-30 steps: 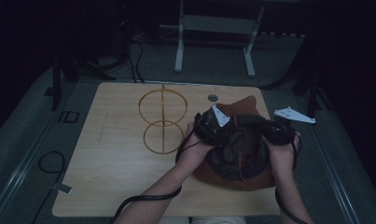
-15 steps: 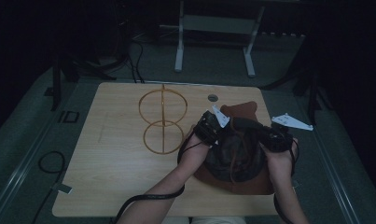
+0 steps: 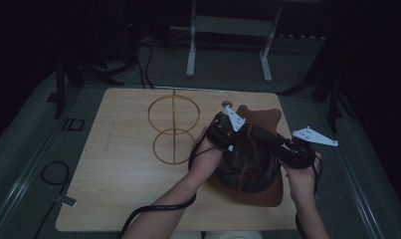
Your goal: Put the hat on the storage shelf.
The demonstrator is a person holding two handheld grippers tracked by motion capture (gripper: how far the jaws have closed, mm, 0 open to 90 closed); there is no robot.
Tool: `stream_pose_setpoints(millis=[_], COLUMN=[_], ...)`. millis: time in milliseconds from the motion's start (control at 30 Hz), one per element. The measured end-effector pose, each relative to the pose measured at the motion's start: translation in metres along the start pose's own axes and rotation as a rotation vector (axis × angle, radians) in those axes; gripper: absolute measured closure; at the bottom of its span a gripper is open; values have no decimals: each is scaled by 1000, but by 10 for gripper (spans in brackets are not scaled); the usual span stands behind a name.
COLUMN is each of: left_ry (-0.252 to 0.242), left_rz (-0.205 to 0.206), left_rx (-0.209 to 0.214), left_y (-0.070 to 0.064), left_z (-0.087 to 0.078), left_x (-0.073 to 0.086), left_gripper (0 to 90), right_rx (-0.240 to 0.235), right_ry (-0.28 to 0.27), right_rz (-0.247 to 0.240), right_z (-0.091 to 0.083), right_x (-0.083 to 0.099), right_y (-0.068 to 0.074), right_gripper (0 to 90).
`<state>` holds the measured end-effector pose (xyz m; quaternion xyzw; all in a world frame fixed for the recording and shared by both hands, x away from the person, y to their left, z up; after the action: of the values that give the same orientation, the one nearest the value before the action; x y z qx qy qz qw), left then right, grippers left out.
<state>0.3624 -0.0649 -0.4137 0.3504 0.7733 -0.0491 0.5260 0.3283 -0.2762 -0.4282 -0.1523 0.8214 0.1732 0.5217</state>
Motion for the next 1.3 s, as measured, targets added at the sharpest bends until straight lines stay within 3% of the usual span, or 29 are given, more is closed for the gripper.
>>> stream_pose_setpoints(millis=[100, 167, 333, 500, 567, 633, 800, 967, 1033, 1133, 1200, 1300], left_ry=[-26, -39, -73, -125, -163, -167, -170, -164, -199, -246, -293, -341], left_rz=[16, 23, 21, 22, 24, 52, 17, -11, -27, 6, -2, 20], left_rx=[2, -9, -18, -34, 3, 0, 26, 4, 25, 43, 80, 130], left_y=[1, 2, 5, 9, 8, 3, 6, 14, 18, 18, 19, 18], left_z=[-4, -7, -14, -26, -30, -33, -35, -38, -41, -47, -52, -62], left_x=[-2, -3, -6, -7, -5, -3, 5, 9, 11, 14, 17, 20], left_gripper=[866, 867, 867, 866, 866, 866, 866, 866, 866, 865, 865, 865], right_rx=[-38, -59, -120, -148, -166, -175, -245, -331, -312, -230, -190, -139], right_ry=[16, 28, 47, 57, 49, 46, 34, 31, 21, 28, 39, 46], right_rz=[-2, -28, -48, -81, -85, -102, -101, -118, -129, -130, -125, -103], right_z=[-4, -9, -26, -48, -57, -64, -74, -84, -90, -91, -87, -82], right_x=[5, 9, 18, 24, 25, 24, 20, 19, 18, 17, 17, 16], right_y=[-2, -1, 1, -5, -10, -13, -17, -13, -16, -28, -38, -54], right_gripper=[549, 515, 492, 474, 472, 472, 451, 459, 457, 463, 463, 467])
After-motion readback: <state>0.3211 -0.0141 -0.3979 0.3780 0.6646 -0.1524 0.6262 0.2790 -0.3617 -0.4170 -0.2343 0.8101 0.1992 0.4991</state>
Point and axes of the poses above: each handheld gripper's, and its own axes: z roughly forward along the jaws, x roughly out of its underside, y roughly to its left, the point moved 2 cm from there along z, roughly forward along the jaws, and after that the axes turned 4 degrees about z, right-handed, at the moved point
